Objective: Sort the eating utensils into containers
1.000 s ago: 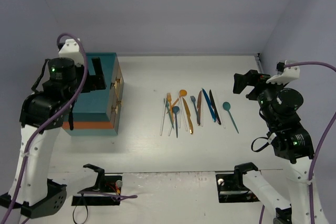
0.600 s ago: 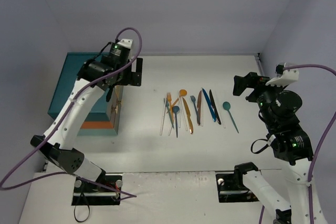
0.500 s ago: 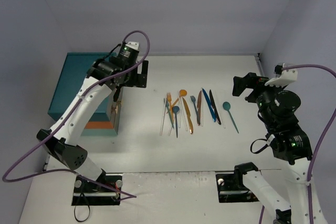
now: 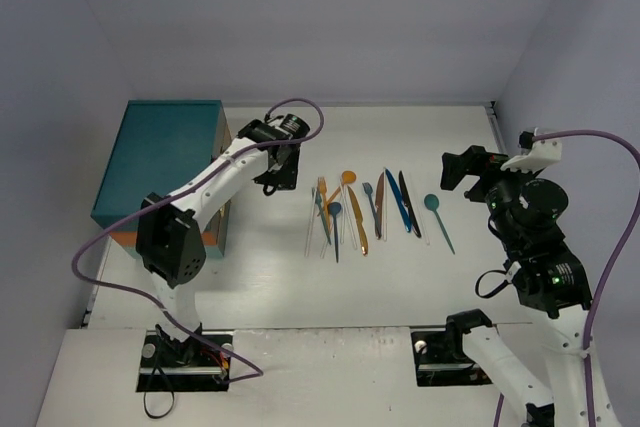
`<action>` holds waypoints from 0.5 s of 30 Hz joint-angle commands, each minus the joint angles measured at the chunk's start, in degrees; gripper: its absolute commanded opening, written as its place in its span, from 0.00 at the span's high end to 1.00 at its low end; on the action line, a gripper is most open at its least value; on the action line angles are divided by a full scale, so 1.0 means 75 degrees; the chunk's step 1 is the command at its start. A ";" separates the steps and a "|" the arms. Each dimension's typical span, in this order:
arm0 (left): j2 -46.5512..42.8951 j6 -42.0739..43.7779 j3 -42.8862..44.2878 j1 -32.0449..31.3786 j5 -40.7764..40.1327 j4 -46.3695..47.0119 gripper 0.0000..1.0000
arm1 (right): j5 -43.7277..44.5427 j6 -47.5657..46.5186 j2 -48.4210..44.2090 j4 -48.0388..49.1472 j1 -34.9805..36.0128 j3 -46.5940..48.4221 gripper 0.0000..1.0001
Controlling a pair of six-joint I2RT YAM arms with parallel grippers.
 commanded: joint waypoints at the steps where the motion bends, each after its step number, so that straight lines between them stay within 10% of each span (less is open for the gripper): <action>1: 0.0398 -0.0374 -0.0047 -0.0066 -0.1130 0.0014 0.12 | 0.0141 0.0118 -0.0102 0.0562 0.0085 -0.0049 0.00; 15: 0.1710 -0.0669 -0.0138 0.0278 -0.1776 0.0124 0.14 | 0.0213 -0.0036 -0.0313 0.0493 0.0170 -0.0191 0.00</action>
